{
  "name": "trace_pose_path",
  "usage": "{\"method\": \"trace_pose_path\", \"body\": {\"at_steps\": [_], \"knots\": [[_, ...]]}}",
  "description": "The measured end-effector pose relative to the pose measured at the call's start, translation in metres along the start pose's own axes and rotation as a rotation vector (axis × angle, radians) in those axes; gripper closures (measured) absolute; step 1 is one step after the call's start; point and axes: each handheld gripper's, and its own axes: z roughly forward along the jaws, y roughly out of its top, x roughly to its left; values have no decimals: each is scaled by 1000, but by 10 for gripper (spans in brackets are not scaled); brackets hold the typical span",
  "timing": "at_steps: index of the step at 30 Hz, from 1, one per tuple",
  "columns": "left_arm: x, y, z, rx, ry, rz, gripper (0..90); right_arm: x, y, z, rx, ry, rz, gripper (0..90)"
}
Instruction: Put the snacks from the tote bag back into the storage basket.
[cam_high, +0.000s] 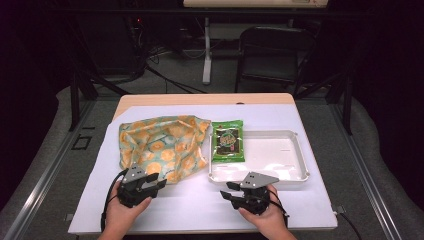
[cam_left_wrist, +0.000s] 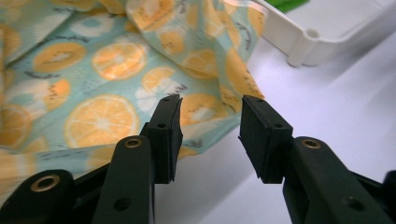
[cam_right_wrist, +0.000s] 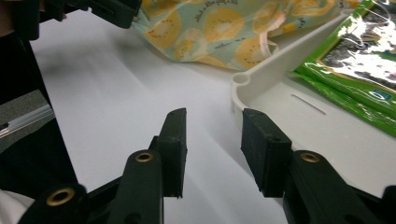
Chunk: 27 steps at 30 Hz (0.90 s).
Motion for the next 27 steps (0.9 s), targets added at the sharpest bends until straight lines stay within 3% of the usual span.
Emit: {"method": "trace_pose_path", "body": {"at_steps": [5, 7, 11, 17, 27], "knots": [[-6, -3, 5, 6, -18, 25, 582, 6, -2, 4, -12, 22, -36, 608], [-8, -3, 7, 9, -40, 12, 576, 7, -5, 7, -25, 26, -37, 609], [-11, -4, 12, 19, -62, 20, 561, 8, -8, 15, -7, 48, -9, 610], [-15, -5, 20, 38, -90, 18, 550, 10, -11, 22, 26, 50, -32, 604], [-19, -5, 26, 56, -98, 49, 550, 10, -13, 27, 37, 45, -46, 594]]}}
